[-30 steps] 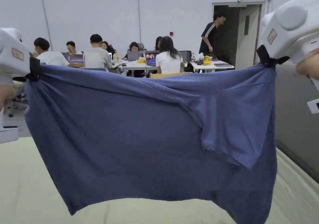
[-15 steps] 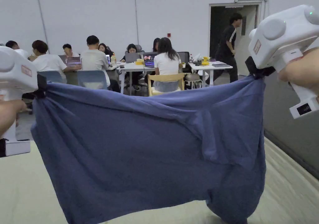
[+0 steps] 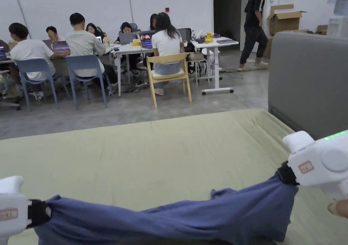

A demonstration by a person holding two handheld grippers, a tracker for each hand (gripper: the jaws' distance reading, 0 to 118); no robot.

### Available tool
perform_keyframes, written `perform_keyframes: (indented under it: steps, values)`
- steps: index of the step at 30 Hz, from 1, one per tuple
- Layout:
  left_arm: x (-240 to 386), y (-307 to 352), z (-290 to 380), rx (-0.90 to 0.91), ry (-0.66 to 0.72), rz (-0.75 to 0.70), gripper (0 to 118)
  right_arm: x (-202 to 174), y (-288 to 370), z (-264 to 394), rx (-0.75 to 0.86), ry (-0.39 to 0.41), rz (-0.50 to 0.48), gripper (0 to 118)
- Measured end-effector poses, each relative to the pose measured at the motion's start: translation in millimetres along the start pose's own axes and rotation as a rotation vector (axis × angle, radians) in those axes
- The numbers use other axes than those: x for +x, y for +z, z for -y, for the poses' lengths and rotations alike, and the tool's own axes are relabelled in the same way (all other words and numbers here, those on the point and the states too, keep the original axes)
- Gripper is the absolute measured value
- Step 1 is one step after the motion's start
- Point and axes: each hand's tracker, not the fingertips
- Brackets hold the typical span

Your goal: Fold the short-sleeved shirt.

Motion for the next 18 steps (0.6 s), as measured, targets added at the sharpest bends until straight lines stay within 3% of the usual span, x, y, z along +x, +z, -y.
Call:
perform_keyframes:
  steps: [5,8,18]
  values:
    - [-6,23,81,-0.081,-0.028,-0.026,2,1,15,91,-0.058,-0.046,-0.033,6]
    - [-16,37,119,-0.142,0.029,-0.001,2,0,23,138,-0.096,-0.105,-0.061,6]
    - [-25,35,206,-0.438,-0.135,-0.037,2,-2,21,246,-0.259,-0.17,-0.047,6]
